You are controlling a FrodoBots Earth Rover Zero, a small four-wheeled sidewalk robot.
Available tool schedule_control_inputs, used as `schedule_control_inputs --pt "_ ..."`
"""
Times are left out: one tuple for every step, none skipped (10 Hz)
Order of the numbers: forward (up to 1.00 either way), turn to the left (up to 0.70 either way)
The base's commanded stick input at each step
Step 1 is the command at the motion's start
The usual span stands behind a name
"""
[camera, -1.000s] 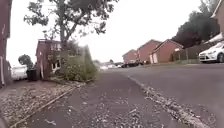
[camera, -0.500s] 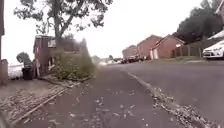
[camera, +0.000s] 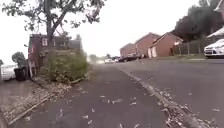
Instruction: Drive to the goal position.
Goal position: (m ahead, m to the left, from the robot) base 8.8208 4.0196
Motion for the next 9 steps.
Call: schedule_control_inputs --pt "1.0 0.0" --pt "1.0 0.0" --pt "1.0 0.0" --pt "1.0 0.0" --pt "1.0 0.0" --pt "1.0 0.0" --pt "1.0 0.0" --pt "1.0 0.0" --pt "1.0 0.05"
